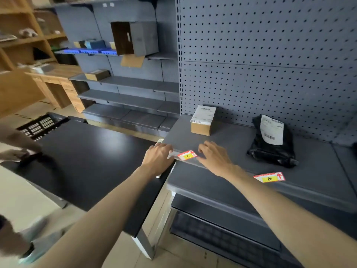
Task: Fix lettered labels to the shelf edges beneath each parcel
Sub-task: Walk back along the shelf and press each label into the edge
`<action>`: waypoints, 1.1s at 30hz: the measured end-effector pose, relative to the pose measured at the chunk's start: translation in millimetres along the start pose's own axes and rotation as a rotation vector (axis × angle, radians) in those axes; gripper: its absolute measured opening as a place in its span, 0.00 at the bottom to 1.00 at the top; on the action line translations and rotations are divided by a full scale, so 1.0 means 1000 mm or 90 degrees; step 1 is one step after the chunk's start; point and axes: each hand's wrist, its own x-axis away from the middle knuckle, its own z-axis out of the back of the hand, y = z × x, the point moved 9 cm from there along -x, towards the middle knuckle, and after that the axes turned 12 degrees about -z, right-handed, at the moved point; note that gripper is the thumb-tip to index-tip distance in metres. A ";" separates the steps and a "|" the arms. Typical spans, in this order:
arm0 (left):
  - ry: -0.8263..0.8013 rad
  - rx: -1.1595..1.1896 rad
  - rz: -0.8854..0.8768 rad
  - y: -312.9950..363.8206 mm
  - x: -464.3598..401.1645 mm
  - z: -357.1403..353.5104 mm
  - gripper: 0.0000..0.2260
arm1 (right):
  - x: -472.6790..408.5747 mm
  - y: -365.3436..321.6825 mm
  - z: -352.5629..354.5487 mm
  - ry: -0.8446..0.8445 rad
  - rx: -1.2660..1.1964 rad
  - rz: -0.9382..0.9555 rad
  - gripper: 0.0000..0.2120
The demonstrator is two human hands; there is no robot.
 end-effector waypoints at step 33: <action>0.032 0.020 -0.353 -0.022 -0.060 -0.066 0.05 | -0.021 -0.005 -0.069 0.086 0.003 -0.238 0.06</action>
